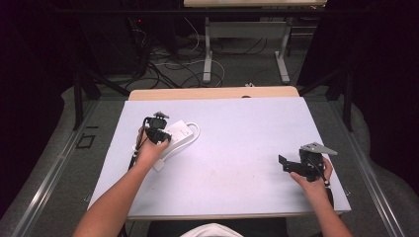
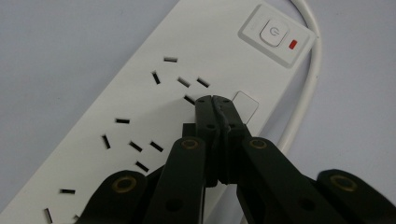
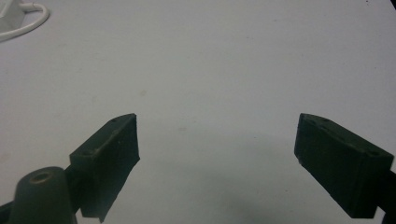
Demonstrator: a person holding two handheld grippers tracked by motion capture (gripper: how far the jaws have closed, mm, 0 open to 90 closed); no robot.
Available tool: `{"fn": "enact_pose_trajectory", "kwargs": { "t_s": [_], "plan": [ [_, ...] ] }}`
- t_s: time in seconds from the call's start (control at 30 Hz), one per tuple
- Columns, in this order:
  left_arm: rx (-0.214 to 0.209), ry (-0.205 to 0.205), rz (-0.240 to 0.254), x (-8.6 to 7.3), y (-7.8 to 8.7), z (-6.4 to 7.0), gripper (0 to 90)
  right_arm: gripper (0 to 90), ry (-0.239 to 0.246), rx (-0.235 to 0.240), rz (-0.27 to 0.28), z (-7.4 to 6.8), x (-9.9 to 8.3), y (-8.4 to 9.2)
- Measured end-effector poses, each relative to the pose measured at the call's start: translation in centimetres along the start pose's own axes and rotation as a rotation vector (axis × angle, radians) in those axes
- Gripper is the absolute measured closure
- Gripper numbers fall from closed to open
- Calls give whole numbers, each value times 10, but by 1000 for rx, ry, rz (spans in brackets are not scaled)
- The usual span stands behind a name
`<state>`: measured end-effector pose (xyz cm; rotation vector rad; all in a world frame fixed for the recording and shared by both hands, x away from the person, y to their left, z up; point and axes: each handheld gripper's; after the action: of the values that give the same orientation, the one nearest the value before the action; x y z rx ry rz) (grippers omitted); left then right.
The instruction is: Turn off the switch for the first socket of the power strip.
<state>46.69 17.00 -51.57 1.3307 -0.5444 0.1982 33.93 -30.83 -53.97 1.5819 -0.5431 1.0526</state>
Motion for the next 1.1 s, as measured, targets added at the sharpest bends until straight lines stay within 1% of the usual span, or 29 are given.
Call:
{"fn": "enact_pose_trajectory", "kwargs": {
  "t_s": [0.07,0.1,0.17,0.27,0.3,0.33,0.43,0.5,0.6,0.63,0.73,0.77,0.87,0.9,0.97,1.1],
  "plan": [
    [-3,5,2,0,0,0,900,130,1,1,0,0,0,0],
    [-6,17,7,-1,0,0,900,130,2,0,0,0,0,0],
    [-9,22,5,0,0,0,900,130,-4,0,0,0,0,0],
    [-4,19,4,0,0,-1,900,130,-3,-3,1,0,0,0],
    [-5,27,5,0,0,0,900,130,-6,-8,6,0,0,0],
    [-4,24,6,0,0,-1,900,130,-12,-1,0,0,0,0],
    [-7,29,8,0,0,-1,900,130,-5,-5,2,1,0,1],
    [-10,35,10,1,-1,-1,900,130,-7,-5,2,1,0,1],
    [-11,33,7,1,0,-1,900,131,-11,-5,3,2,0,1],
    [-13,39,9,1,0,-1,900,131,-11,-3,3,2,0,0],
    [-18,37,13,1,1,-2,900,133,-20,-1,3,2,0,0],
    [-19,36,11,1,1,-2,900,133,-7,2,5,3,0,0],
    [-21,37,12,1,3,-2,900,133,-4,3,4,2,0,0],
    [-22,40,16,1,3,-2,900,133,-10,4,3,1,0,0],
    [-22,38,17,1,5,-1,900,133,-3,2,5,2,1,0],
    [-26,26,26,0,7,1,897,134,-10,0,5,1,1,1]
  ]
}}
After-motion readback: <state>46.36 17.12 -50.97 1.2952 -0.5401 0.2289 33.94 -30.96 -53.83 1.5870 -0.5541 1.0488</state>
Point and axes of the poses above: each handheld gripper's, and its own axes: y roughly backward along the jaws, x roughly out of its top, z roughly to its right, and after that the axes turned 6 degrees about y, right-handed
